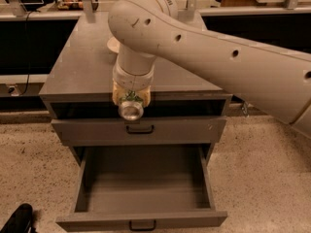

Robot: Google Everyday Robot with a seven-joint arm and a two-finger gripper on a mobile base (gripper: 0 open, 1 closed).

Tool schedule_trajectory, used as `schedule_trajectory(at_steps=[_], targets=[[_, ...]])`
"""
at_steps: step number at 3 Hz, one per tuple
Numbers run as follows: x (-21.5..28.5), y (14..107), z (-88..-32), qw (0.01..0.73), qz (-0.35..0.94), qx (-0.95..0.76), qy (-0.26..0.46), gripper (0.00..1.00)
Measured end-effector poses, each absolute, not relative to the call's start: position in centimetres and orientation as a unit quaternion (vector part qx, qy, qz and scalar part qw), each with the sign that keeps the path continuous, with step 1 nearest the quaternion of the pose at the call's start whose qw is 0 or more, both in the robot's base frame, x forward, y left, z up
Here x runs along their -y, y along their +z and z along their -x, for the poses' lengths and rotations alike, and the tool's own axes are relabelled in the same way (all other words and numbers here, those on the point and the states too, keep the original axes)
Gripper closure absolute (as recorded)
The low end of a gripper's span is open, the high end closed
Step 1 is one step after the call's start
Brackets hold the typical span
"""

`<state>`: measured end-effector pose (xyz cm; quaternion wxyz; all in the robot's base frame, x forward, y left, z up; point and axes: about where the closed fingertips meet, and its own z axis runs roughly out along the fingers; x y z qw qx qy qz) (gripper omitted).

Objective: Pick green can from middle drawer and place on counter

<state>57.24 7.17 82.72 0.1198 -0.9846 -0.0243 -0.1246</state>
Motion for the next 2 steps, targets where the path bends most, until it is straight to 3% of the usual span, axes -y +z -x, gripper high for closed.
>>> schedule_trajectory(at_steps=[2], targets=[[-7.3,83.6,-58.7,0.122,0.985,0.006,-0.119,1.0]])
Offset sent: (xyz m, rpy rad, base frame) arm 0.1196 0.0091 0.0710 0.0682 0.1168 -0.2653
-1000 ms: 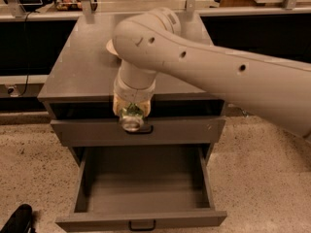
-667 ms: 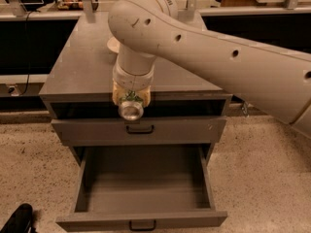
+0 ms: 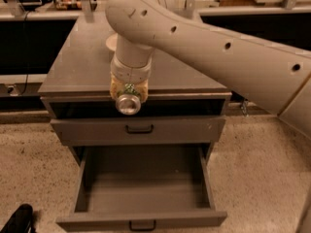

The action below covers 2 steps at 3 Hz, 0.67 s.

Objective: Pick green can from middle drawer and place on counter

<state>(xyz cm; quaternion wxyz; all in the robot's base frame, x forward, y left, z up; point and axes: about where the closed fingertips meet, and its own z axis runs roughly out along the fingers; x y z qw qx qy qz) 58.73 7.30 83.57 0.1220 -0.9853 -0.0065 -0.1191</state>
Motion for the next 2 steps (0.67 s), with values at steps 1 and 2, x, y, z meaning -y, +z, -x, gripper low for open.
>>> schedule_trajectory(at_steps=[1,2], targets=[[-7.3,83.6,-58.6,0.122,0.985,0.006,-0.119,1.0],[-6.5,85.2,-60.5,0.126,0.985,-0.025,-0.111,1.0]])
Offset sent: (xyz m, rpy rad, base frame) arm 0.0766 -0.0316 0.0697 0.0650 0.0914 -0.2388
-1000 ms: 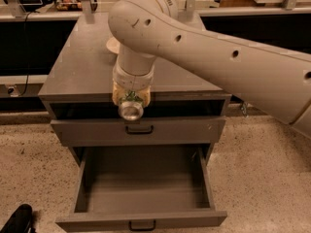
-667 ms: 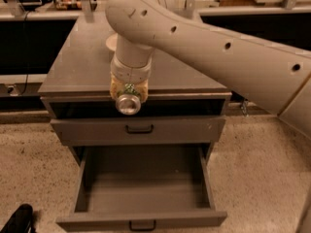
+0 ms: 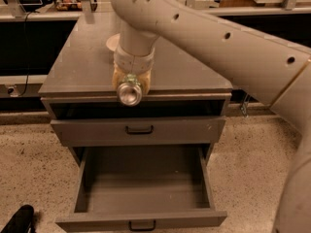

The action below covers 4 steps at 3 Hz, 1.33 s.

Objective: Pick green can from middle drawer and place on counter

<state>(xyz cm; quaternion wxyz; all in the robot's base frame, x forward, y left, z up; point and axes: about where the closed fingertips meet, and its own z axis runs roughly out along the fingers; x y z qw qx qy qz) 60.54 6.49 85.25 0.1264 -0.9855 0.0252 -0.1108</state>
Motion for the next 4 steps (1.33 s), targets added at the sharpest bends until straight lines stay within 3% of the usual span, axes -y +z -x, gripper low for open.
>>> schedule_trajectory(at_steps=[3,4], targets=[[-3.4,87.2,-63.7,0.136,0.983,-0.082,-0.096,1.0],[-3.9,87.9,-66.3,0.129,0.978,-0.1,-0.129,1.0]])
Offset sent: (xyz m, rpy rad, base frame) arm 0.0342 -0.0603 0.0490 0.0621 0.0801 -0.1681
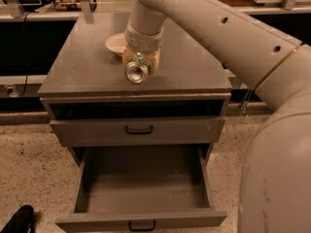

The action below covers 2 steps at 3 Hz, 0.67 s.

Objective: Pick green can from middle drawer and place on counter

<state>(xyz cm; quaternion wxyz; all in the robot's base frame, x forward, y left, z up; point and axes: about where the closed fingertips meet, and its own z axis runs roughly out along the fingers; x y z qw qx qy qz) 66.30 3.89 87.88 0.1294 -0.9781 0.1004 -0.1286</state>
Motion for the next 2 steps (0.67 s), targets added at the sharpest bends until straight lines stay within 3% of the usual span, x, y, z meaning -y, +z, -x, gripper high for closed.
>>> schedule_trajectory(at_steps=[2], targets=[[-5.6,85.6,-70.3,0.1,0.964,-0.107,-0.222,0.57]])
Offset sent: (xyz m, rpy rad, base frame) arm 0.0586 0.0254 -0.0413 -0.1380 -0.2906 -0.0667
